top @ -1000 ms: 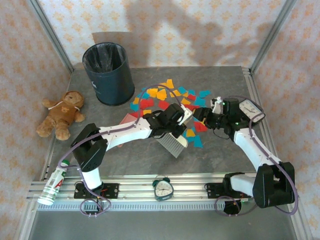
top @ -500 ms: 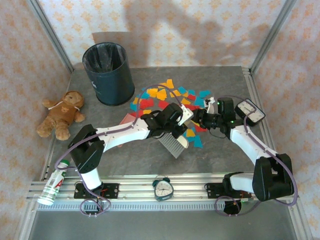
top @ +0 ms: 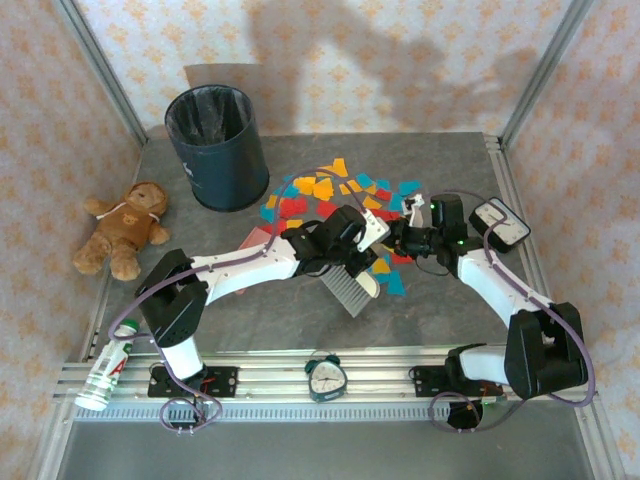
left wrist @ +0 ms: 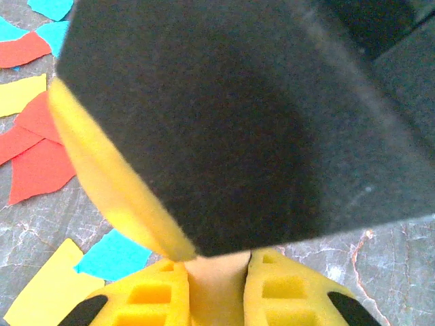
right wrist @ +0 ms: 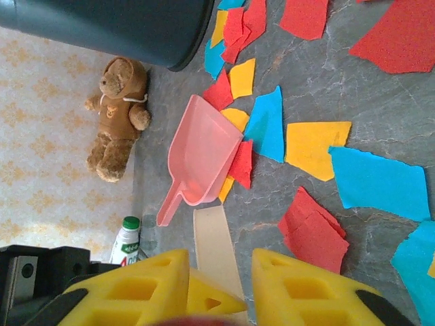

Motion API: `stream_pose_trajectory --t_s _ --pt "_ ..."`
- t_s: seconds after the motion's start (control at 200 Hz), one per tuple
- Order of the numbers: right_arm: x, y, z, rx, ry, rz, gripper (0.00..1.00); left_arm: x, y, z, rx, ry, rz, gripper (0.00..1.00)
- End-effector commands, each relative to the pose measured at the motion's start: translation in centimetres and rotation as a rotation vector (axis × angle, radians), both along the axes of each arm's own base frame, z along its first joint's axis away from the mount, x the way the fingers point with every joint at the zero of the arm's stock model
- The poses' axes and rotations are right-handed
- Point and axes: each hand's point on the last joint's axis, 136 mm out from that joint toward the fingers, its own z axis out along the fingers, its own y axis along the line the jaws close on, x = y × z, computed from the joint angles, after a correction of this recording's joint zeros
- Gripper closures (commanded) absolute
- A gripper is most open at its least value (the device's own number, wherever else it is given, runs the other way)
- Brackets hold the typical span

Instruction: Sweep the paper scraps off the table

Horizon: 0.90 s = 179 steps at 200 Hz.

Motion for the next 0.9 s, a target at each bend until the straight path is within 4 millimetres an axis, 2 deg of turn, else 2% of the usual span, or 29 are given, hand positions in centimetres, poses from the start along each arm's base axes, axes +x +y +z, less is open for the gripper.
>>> stream_pose_trajectory --t_s 0.0,0.13,0.205,0.235,0.305,0.37,0.445,0.49,0.676,0.891 --pt "0.6 0.4 2.2 0.008 -0.070 0.017 0.79 0.1 -0.2 1.0 -0.004 -0.035 -0.012 0.82" --pt "0.9 0.2 2.2 -0.005 -0.075 0.004 0.95 0.1 -0.3 0.9 -0.002 -0.030 -0.020 0.82" --pt "1.2 -0.2 2.2 -0.026 -0.083 -0.028 0.97 0.0 -0.3 1.0 -0.003 -0.031 -0.023 0.79" --pt "1.4 -0.5 2.2 -0.036 -0.090 -0.045 0.98 0.0 -0.2 1.1 -0.002 -0.031 -0.020 0.75" --pt "1.7 -1.2 2.3 -0.068 -0.107 -0.095 1.00 0.1 0.2 1.4 0.003 -0.035 -0.001 0.56" --pt "2.0 -1.9 2.5 -0.094 -0.122 -0.136 1.00 0.2 0.8 1.8 0.006 -0.046 0.022 0.42" --pt "2.5 -2.8 2.1 -0.134 -0.122 -0.193 1.00 0.5 1.9 2.1 0.009 -0.050 0.060 0.33" --pt "2.5 -3.3 3.0 -0.145 -0.156 -0.222 1.00 0.6 2.7 2.3 0.006 -0.046 0.078 0.31" --pt "2.7 -5.8 3.6 -0.249 -0.195 -0.337 1.00 1.4 7.8 1.7 0.097 -0.023 0.197 0.30" --pt "2.2 -7.8 4.6 -0.338 -0.238 -0.407 1.00 2.1 16.2 0.7 0.281 -0.013 0.463 0.29"
